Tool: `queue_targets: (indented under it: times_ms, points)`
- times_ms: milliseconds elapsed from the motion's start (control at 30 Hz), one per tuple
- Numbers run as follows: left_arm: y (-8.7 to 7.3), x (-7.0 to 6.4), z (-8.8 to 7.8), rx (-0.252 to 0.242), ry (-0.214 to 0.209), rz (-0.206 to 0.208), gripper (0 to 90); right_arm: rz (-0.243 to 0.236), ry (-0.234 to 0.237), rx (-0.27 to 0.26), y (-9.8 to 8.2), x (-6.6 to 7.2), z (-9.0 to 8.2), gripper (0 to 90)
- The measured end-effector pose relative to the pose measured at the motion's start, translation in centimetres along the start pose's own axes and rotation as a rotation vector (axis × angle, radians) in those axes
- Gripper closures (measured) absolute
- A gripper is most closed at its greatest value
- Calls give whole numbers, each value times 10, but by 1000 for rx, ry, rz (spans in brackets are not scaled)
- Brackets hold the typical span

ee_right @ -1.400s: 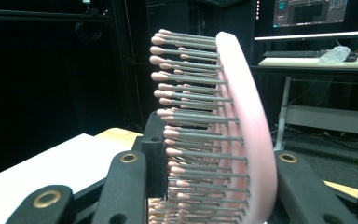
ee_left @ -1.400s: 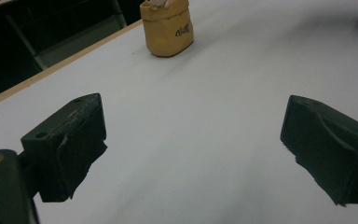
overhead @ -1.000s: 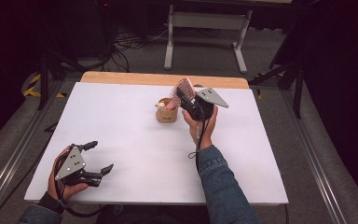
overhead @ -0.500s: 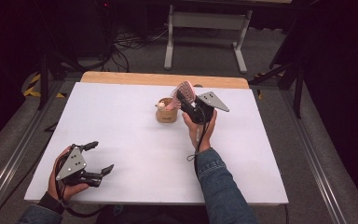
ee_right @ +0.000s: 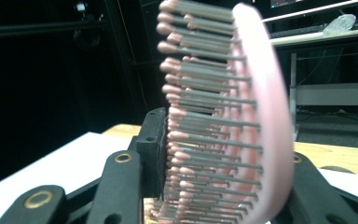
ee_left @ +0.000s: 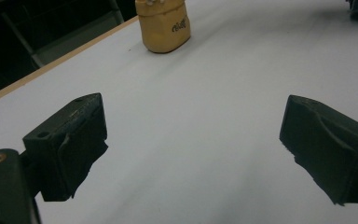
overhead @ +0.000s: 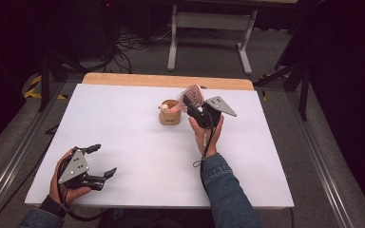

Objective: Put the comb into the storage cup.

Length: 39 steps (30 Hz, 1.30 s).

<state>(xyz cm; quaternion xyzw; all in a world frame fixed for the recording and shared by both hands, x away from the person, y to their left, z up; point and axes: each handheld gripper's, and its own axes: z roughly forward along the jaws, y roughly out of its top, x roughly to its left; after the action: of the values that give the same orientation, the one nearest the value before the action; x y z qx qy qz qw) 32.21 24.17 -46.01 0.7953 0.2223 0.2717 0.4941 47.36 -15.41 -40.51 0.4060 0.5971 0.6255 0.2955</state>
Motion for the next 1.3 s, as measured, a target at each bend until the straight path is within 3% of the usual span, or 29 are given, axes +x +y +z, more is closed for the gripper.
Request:
queue_targets:
  times_ms: [467, 800, 1300]
  points:
    - [0, -1, 3, 8, -3, 8, 84, -77, -37, 70, -2, 1, -3, 527]
    - [0, -2, 5, 15, -4, 13, 83, -142, -63, 107, -2, 4, -4, 416]
    - [0, -2, 5, 15, -5, 14, 81, -155, -73, 144, -3, 1, -5, 316]
